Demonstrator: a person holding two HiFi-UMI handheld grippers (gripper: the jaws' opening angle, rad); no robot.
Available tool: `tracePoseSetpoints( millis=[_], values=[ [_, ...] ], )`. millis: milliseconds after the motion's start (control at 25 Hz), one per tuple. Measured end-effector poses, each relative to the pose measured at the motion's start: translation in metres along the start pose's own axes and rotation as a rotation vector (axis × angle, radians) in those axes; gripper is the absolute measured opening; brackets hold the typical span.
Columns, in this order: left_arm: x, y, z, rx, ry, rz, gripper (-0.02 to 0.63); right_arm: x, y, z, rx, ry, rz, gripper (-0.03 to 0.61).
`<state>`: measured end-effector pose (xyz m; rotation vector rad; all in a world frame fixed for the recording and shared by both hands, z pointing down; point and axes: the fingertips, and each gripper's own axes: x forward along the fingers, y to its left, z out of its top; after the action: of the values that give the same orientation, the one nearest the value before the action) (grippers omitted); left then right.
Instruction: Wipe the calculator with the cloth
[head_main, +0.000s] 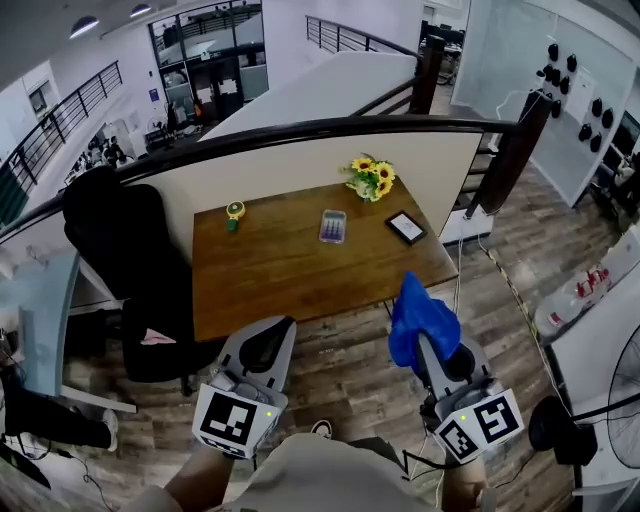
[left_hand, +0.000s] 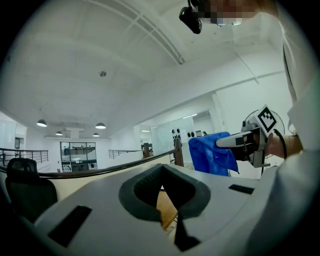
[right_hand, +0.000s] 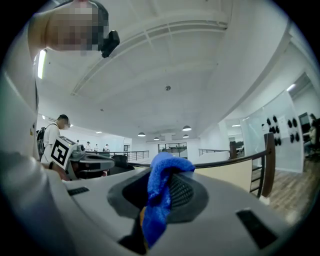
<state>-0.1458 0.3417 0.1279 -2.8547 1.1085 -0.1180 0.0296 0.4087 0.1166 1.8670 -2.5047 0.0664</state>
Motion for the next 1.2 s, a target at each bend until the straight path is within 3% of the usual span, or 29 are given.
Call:
tracePoseSetpoints(
  millis=[560,1200],
  values=[
    [0.085,0.044,-0.014,-0.007,0.009,0.021,0.003,0.091,-0.060,-0.014,0.014,0.012,0.030,0.074],
    [0.248,0.089,-0.016,-0.010,0.073,0.195,0.003,0.231,-0.205,-0.020,0.018,0.073,0.209,0.074]
  ],
)
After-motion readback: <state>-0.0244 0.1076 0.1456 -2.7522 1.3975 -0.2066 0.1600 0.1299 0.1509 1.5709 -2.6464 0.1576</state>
